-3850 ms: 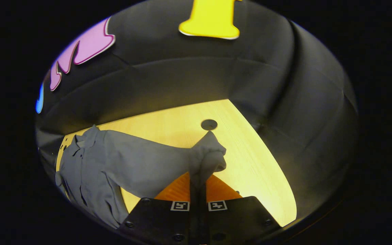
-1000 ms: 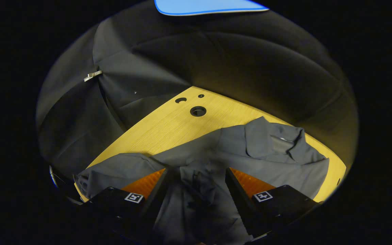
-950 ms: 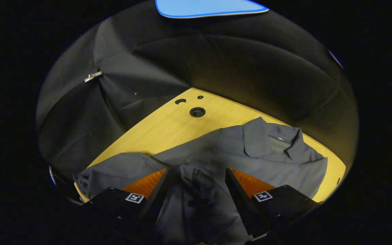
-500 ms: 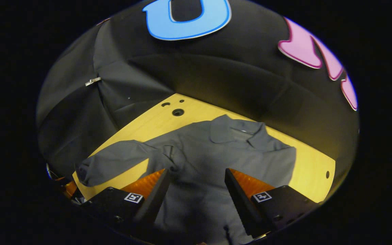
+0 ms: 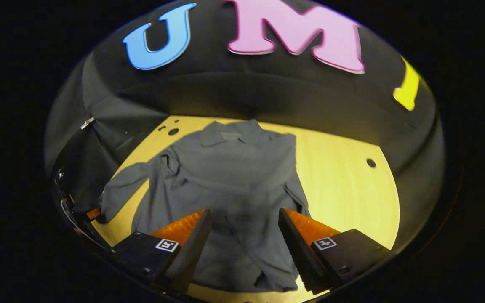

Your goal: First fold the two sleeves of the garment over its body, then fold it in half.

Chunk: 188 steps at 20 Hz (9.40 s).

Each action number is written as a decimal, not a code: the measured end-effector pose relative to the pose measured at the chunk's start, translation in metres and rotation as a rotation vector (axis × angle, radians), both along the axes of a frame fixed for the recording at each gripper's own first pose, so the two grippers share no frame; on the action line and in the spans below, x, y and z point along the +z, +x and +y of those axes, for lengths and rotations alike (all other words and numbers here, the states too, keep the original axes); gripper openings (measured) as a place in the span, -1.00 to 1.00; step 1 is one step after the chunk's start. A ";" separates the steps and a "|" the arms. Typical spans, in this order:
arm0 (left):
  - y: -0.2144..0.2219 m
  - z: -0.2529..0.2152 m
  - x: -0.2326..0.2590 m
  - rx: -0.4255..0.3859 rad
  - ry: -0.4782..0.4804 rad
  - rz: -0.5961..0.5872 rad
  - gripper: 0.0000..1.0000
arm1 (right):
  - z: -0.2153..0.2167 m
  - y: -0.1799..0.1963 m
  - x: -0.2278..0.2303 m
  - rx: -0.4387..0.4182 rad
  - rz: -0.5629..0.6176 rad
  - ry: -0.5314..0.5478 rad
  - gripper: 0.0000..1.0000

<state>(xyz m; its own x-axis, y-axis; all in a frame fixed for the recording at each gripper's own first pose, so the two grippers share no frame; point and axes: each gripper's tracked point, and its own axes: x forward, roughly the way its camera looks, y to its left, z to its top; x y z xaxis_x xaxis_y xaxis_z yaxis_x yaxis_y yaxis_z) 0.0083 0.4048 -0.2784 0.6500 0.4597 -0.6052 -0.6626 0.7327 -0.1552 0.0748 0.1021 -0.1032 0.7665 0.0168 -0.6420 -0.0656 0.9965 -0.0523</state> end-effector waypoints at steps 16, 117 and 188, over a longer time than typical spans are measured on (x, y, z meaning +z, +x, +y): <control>0.038 -0.015 0.005 -0.058 0.067 0.059 -0.78 | -0.077 -0.110 0.011 -0.175 -0.004 0.137 0.99; -0.020 -0.286 -0.012 -0.734 0.169 0.122 0.96 | -0.093 -0.105 -0.172 -0.160 0.266 -0.013 0.99; 0.388 -0.286 0.230 -0.650 0.077 -0.410 -0.89 | -0.035 0.299 -0.004 0.043 -0.176 0.183 -0.88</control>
